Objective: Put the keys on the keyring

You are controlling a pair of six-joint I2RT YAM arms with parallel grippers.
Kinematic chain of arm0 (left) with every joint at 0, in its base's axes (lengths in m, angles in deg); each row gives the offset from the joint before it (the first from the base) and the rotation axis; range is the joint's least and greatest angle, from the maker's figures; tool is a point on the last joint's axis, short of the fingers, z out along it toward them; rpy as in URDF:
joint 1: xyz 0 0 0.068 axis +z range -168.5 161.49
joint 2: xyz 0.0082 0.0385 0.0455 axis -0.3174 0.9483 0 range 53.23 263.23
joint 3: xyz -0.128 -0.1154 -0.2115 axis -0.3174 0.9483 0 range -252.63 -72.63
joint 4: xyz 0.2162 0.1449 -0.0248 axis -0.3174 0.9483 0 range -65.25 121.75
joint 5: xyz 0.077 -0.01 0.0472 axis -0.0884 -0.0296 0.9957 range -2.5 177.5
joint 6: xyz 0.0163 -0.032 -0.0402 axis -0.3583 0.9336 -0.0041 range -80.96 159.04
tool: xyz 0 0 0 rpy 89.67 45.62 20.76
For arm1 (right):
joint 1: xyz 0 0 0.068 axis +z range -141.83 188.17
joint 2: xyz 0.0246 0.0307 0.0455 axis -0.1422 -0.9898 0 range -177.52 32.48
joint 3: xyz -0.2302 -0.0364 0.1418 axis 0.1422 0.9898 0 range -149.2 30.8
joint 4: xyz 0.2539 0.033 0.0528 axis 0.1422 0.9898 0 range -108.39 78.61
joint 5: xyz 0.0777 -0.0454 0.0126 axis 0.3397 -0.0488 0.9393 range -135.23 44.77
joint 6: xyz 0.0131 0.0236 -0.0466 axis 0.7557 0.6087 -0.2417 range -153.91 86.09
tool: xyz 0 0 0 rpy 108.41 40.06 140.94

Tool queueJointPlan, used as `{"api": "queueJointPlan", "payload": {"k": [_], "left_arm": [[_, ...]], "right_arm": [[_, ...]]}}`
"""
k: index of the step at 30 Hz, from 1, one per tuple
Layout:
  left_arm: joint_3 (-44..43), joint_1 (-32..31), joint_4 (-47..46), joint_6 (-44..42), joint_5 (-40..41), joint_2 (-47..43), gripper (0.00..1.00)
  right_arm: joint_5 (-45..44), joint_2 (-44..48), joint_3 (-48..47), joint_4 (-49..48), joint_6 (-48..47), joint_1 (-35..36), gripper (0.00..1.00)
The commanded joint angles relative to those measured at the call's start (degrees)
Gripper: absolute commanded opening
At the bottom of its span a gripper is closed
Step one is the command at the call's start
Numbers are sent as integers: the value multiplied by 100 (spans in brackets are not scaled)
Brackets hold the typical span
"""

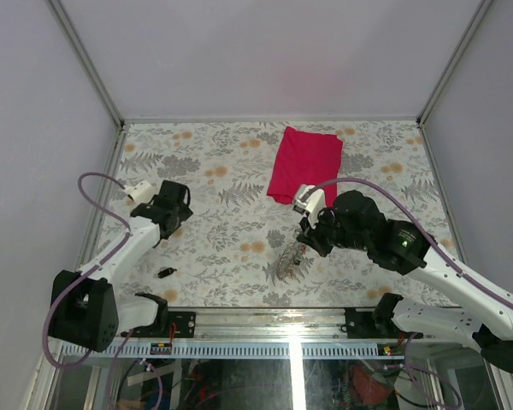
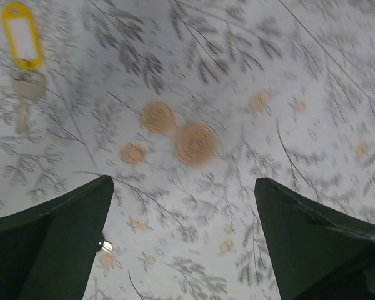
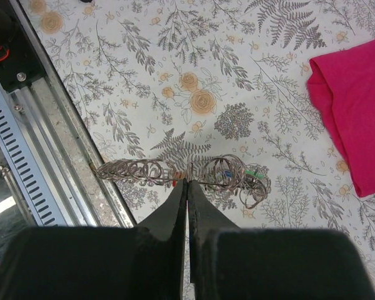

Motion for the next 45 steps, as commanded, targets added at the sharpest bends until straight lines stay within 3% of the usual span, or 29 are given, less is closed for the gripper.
{"api": "queueJointPlan", "payload": {"k": [1,8,15,18,23,45], "left_arm": [[90,844,-332,-83,387,57,100],[151,2045,-514,-213,604,339,99],[330,3012,-978,-536,392,433,91],[338,3157,-1131,-593,349,498,87],[321,3371,-1268,-752,129,673,70],[387,3505,-1655,-706,-49,1468,46]], "right_arm": [[157,-39,-459,-426,105,23,0],[506,57,-356,-479,227,31,0],[811,100,-303,-510,267,28,0],[857,103,-331,-455,215,25,0],[864,186,-290,-412,165,25,0],[973,205,-331,-405,53,27,0]]}}
